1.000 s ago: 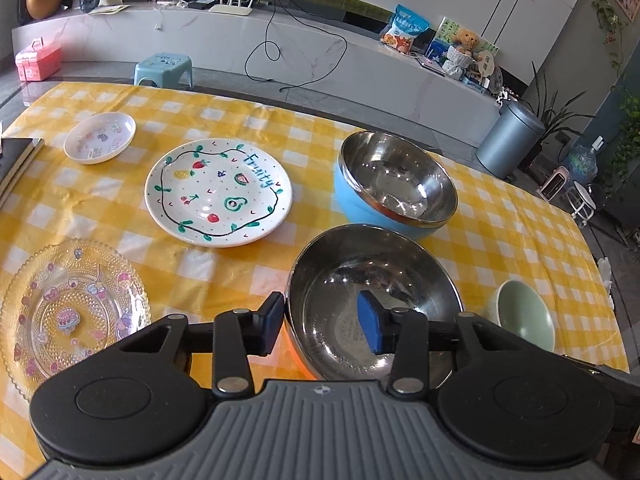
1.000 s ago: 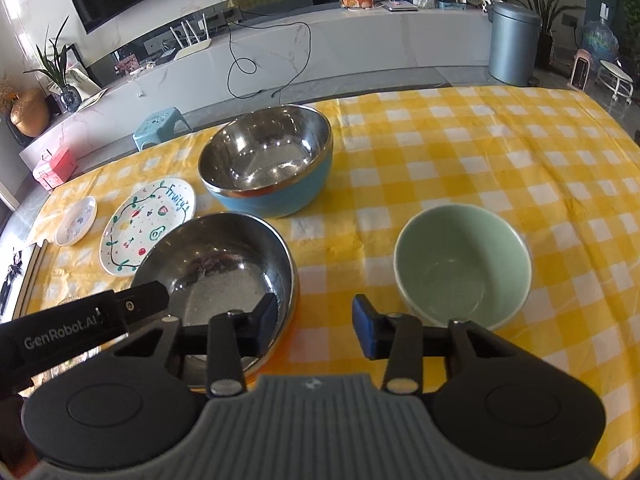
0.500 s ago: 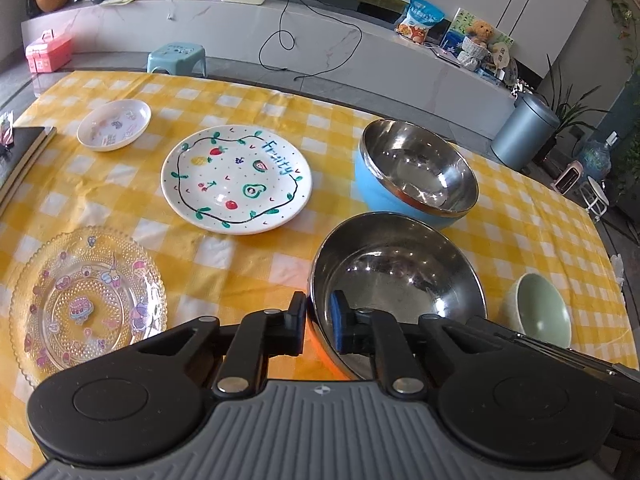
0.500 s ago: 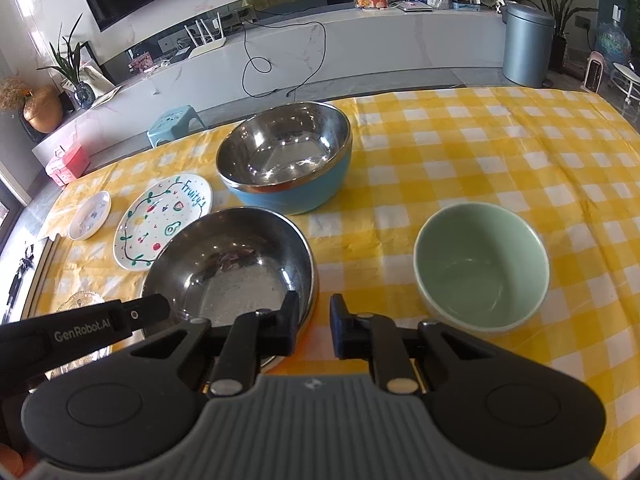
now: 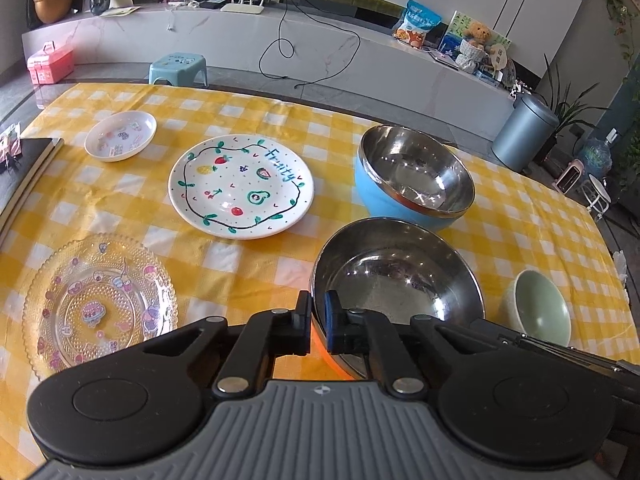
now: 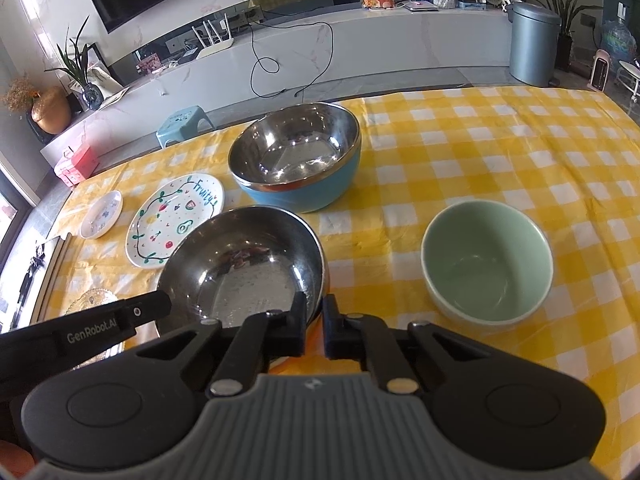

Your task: Organize plates and bowls

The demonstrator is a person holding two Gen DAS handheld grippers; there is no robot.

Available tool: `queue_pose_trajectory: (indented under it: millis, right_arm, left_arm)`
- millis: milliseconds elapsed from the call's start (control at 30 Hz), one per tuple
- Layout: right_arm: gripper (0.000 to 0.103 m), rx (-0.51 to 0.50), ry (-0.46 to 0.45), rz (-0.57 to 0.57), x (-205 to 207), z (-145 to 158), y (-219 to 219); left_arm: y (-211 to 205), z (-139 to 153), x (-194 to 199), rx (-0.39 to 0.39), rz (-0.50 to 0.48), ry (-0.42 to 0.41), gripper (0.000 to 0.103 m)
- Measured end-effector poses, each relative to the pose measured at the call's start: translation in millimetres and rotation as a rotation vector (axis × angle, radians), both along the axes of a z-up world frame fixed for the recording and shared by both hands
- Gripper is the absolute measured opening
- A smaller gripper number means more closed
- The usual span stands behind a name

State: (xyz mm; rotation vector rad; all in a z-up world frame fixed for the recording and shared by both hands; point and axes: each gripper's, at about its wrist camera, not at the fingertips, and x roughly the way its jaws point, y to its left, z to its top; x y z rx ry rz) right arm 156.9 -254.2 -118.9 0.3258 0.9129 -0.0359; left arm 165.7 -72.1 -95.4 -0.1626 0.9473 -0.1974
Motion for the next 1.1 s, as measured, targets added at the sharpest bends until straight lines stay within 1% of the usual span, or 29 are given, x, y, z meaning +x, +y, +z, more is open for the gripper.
queue_pose_trajectory:
  millis: [67, 100, 200, 233, 300, 367, 433, 500, 533, 600, 700, 733, 767, 800, 833, 867, 900, 1033, 1100]
  right_arm:
    - [0.004, 0.022, -0.001, -0.001, -4.1, 1.9, -1.9]
    - [0.004, 0.032, -0.001, 0.002, -6.5, 3.1, -2.1]
    - [0.002, 0.063, -0.016, 0.03, -15.4, 9.7, 1.6]
    - [0.0, 0.066, -0.026, 0.04, -19.1, 13.1, 4.3]
    - [0.0, 0.067, -0.039, 0.065, -25.2, 17.7, 10.3]
    - [0.0, 0.023, -0.025, 0.066, -29.4, 16.1, 17.0]
    - [0.0, 0.015, -0.009, 0.066, -32.1, 10.9, 18.4]
    - [0.0, 0.034, 0.003, 0.058, -34.4, 7.4, 15.0]
    - [0.0, 0.038, -0.003, 0.052, -35.7, 7.9, 13.0]
    - [0.0, 0.042, -0.028, 0.04, -38.0, 11.7, 9.2]
    - [0.007, 0.037, -0.065, -0.001, -38.6, 16.4, 0.6]
    - [0.015, 0.03, -0.073, -0.016, -38.4, 17.1, -1.8]
    - [0.028, 0.024, -0.077, -0.029, -37.8, 16.9, -4.2]
    - [0.033, 0.019, -0.08, -0.041, -36.8, 16.0, -6.9]
    - [0.034, 0.012, -0.077, -0.052, -34.8, 14.3, -9.3]
    - [0.034, 0.009, -0.07, -0.06, -32.9, 12.6, -11.0]
    - [0.034, 0.01, -0.064, -0.064, -30.7, 10.8, -12.1]
    - [0.034, 0.007, -0.038, -0.066, -20.2, 2.9, -10.0]
    - [0.038, 0.013, -0.024, -0.062, -14.8, -0.7, -8.2]
  left_arm:
    - [3.3, 3.7, -3.3, -0.012, -0.003, 0.006, 0.006]
    - [5.4, 5.8, -4.9, -0.03, -0.009, 0.011, 0.0]
    - [8.9, 10.6, -9.6, -0.129, -0.041, 0.061, 0.0]
    - [8.2, 11.8, -12.7, -0.135, -0.05, 0.064, 0.0]
    - [6.7, 12.6, -20.2, -0.106, -0.044, 0.055, 0.0]
    - [9.6, 10.8, -26.2, -0.098, -0.035, 0.053, 0.0]
    - [15.4, 10.3, -30.7, -0.107, -0.02, 0.055, 0.0]
    - [20.8, 12.6, -35.0, -0.072, 0.015, 0.03, 0.005]
    - [22.8, 13.4, -35.6, -0.058, 0.03, 0.019, 0.006]
    - [27.1, 16.2, -35.6, -0.061, 0.046, 0.01, 0.018]
    - [28.4, 19.6, -32.8, -0.067, 0.049, -0.006, 0.026]
    - [27.1, 20.4, -31.1, -0.062, 0.046, -0.012, 0.028]
    - [25.6, 20.5, -28.8, -0.055, 0.046, -0.016, 0.033]
    - [23.6, 20.3, -26.9, -0.051, 0.044, -0.017, 0.037]
    - [21.1, 19.7, -24.1, -0.047, 0.041, -0.015, 0.04]
    - [18.0, 17.9, -21.5, -0.043, 0.036, -0.013, 0.045]
    - [15.2, 16.1, -18.9, -0.041, 0.03, -0.014, 0.047]
    - [7.0, 3.4, -11.6, 0.004, 0.027, -0.026, 0.05]
    - [6.5, -4.7, -8.3, -0.001, 0.035, -0.015, 0.052]
